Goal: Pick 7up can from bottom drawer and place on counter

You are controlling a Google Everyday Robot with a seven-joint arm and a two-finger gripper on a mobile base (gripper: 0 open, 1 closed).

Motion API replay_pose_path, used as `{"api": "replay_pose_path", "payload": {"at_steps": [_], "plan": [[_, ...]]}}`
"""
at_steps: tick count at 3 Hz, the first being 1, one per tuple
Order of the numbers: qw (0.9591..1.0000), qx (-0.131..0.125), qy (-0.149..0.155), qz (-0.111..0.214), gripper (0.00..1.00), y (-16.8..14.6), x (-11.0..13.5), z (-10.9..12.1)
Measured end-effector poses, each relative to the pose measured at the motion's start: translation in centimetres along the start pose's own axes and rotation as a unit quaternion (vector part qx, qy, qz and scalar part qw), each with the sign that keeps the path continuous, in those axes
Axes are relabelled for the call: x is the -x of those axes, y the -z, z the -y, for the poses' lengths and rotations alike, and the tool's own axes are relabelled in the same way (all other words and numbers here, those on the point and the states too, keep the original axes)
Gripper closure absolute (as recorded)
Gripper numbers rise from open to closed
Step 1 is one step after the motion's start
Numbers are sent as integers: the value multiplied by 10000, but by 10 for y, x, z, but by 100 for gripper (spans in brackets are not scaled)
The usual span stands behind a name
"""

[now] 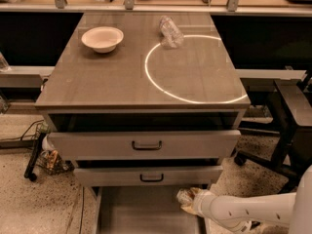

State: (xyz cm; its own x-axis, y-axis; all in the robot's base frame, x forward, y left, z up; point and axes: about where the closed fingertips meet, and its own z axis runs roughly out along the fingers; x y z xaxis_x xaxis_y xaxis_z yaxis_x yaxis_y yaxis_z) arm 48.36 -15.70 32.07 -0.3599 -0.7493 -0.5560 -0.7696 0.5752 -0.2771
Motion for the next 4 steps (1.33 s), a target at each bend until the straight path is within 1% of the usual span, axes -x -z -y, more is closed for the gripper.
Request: {"api": "replay_pose_path", "payload": {"at_steps": [1, 2, 3, 4], "plan": [[10000, 0, 0, 0, 100, 0, 0, 0], [9996, -132, -16, -254, 100, 8, -17, 9], [9978, -471, 55, -472, 100, 37, -31, 31], [9930, -880, 264, -743, 100, 74, -44, 53]]}}
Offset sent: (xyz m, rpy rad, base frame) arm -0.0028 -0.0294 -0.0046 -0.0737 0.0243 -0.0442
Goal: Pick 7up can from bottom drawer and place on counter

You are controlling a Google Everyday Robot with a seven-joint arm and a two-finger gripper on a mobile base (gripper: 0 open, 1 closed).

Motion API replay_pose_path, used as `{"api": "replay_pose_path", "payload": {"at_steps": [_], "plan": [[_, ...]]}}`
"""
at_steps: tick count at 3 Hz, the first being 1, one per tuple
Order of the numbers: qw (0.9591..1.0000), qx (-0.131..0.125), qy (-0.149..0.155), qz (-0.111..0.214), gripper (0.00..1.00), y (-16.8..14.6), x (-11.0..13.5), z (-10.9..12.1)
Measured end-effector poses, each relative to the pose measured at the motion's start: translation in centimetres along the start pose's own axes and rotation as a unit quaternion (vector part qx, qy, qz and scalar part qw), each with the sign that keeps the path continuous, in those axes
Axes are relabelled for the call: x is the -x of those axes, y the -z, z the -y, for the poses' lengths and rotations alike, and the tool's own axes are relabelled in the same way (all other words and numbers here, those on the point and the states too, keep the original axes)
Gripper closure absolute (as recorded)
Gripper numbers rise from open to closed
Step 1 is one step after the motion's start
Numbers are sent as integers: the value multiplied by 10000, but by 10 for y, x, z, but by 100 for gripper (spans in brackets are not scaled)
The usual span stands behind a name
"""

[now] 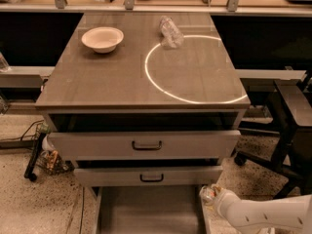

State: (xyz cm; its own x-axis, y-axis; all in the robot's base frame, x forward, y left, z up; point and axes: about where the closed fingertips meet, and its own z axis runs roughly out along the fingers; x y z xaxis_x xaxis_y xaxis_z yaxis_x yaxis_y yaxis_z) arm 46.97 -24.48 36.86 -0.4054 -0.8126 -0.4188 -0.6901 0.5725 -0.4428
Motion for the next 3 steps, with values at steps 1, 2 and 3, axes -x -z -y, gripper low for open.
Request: {"api": "replay_pose_path", "payload": {"at_steps": [1, 2, 3], "plan": [[9972, -571, 427, -226, 100, 43, -5, 34], [9923, -943, 733, -317, 100, 73, -1, 54], [9803, -1473, 1242, -432, 100, 119, 19, 81]]}}
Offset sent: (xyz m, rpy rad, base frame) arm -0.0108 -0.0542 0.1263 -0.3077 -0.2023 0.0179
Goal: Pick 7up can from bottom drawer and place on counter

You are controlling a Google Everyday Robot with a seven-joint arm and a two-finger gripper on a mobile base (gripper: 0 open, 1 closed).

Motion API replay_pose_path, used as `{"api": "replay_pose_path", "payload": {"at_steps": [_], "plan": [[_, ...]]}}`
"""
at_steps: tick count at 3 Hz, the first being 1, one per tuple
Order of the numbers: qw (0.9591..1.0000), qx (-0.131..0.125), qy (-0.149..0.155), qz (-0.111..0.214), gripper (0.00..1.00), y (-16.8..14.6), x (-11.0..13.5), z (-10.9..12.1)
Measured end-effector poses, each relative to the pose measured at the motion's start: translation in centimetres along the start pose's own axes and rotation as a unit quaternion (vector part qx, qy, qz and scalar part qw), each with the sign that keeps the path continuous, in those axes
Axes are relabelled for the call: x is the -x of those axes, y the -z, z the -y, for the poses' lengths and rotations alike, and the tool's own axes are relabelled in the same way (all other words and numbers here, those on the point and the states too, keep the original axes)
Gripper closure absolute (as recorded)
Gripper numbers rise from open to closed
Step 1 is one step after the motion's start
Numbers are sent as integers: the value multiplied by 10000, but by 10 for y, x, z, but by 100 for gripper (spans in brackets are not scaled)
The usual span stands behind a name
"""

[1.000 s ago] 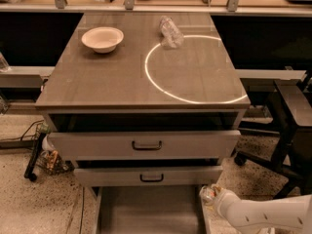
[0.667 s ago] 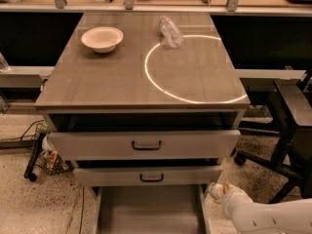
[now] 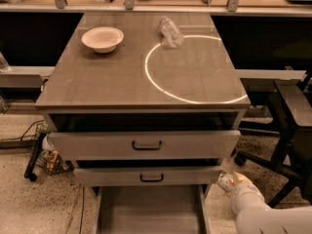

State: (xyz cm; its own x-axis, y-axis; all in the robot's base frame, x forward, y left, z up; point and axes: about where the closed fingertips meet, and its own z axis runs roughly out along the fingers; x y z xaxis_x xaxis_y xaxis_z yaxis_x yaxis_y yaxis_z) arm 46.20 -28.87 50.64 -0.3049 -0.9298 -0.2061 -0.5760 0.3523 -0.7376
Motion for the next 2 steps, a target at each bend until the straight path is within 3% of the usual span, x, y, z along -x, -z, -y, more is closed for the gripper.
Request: {"api": "replay_pose_path", "payload": {"at_steps": [2], "plan": [[9999, 21, 141, -96, 100, 0, -8, 4]]}}
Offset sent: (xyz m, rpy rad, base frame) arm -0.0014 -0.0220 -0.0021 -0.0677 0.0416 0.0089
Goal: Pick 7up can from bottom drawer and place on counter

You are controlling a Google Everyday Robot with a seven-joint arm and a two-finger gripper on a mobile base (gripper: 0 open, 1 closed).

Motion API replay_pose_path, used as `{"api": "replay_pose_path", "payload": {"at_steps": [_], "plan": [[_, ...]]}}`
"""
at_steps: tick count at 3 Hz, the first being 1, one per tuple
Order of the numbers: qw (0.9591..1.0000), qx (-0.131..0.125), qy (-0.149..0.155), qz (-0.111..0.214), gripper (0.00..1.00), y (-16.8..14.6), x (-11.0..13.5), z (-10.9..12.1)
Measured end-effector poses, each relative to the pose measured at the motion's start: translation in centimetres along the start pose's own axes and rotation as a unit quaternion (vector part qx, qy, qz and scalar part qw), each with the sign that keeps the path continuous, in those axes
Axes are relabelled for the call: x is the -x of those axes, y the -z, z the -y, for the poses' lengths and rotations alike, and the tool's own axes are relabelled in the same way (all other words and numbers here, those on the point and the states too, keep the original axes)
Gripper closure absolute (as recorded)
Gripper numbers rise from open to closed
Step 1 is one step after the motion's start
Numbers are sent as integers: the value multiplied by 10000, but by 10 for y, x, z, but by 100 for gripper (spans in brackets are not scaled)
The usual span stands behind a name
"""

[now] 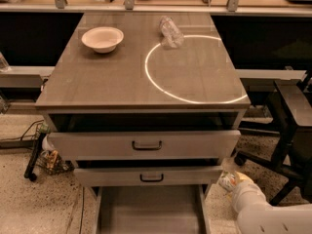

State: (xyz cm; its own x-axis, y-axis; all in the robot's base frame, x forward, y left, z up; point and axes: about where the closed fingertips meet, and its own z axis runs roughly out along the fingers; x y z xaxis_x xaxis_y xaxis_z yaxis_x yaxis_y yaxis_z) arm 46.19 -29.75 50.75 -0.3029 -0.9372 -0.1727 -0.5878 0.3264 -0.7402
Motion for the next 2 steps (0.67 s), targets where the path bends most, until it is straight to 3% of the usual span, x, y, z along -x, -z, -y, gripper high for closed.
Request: {"api": "replay_pose_path", "payload": {"at_steps": [1, 2], "plan": [[9996, -95, 215, -147, 100, 6, -24, 34], [9986, 14, 385, -357, 100, 22, -60, 62]]}}
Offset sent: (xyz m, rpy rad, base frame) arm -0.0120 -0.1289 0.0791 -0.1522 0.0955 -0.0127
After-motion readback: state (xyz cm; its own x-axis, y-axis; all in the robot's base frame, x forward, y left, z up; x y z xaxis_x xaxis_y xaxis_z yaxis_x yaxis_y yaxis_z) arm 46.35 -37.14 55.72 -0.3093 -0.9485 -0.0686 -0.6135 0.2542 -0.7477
